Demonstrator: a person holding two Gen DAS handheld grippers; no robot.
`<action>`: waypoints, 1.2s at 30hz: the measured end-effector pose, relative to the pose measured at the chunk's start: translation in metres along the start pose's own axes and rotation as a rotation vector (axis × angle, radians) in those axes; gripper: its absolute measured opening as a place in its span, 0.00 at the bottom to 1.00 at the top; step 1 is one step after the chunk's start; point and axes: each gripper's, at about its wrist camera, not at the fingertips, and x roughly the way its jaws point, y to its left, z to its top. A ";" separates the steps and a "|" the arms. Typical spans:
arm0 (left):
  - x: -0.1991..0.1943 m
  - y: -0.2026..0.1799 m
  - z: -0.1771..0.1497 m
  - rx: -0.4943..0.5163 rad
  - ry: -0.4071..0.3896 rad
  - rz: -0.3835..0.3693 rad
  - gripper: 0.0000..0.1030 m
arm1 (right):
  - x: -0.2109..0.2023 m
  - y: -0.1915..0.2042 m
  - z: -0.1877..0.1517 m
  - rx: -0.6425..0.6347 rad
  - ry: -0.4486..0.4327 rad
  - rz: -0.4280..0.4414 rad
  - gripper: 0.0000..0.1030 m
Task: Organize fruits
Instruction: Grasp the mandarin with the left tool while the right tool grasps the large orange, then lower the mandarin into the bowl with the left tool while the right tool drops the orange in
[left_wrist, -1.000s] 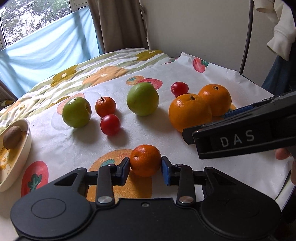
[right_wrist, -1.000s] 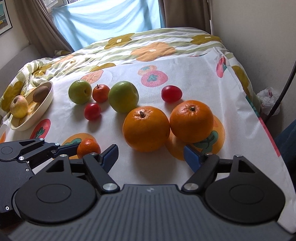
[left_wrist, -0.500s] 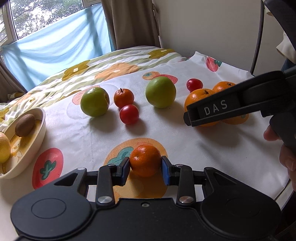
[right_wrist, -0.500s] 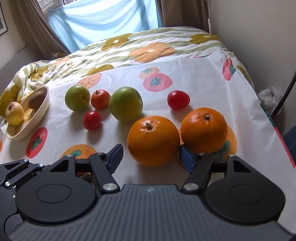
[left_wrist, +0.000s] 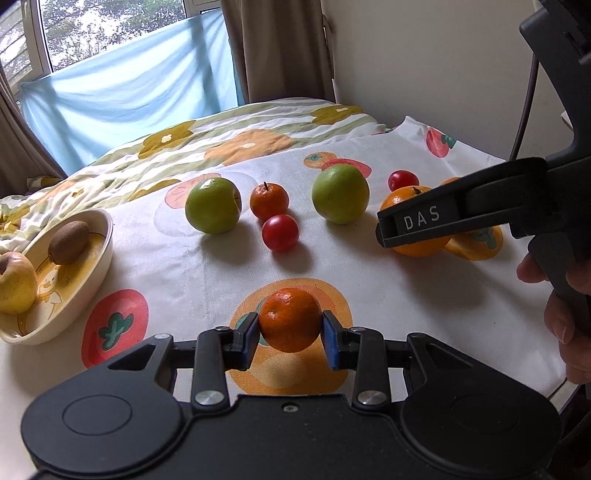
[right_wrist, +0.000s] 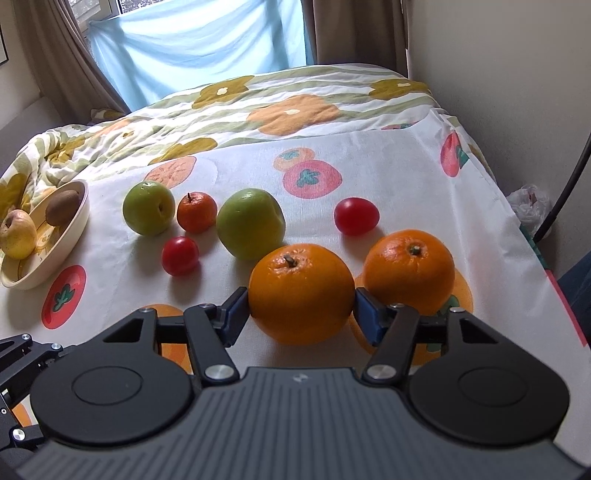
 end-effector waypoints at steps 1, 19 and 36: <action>-0.002 0.001 0.001 -0.004 -0.003 0.004 0.38 | -0.002 0.001 0.001 -0.001 -0.002 0.006 0.74; -0.062 0.074 0.020 -0.114 -0.080 0.162 0.38 | -0.041 0.089 0.051 -0.162 -0.069 0.183 0.73; -0.052 0.202 0.032 -0.148 -0.046 0.235 0.38 | 0.000 0.217 0.085 -0.218 -0.001 0.268 0.73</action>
